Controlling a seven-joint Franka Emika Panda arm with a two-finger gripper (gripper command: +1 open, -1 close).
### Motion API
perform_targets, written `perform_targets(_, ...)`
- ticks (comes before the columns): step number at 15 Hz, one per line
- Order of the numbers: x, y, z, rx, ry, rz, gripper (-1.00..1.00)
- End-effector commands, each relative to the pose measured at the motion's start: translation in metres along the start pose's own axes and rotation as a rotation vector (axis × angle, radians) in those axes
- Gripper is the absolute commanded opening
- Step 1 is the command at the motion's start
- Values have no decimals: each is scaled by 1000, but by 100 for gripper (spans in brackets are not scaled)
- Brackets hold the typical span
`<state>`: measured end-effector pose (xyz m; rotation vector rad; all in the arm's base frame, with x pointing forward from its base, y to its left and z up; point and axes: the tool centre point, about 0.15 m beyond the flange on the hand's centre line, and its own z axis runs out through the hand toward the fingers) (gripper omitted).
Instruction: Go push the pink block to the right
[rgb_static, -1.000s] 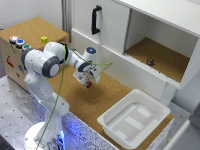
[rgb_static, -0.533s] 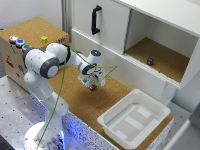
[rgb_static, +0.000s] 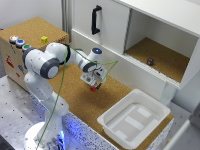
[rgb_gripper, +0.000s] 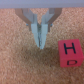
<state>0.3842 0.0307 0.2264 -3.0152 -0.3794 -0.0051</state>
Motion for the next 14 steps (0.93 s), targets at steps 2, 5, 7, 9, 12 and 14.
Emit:
perform_targets(2,-16,27,16,-53,-54,-19,-100)
perform_targets(5,-8,52,21,-69,-39,23,-100)
perform_targets(7,-2,73,20,-95,-37,47,-100)
perform_targets(9,1,95,18,-119,-37,77,-100)
perform_targets(12,4,129,11,-131,-27,145,-100)
perform_targets(14,7,148,7,-143,-32,180,-100)
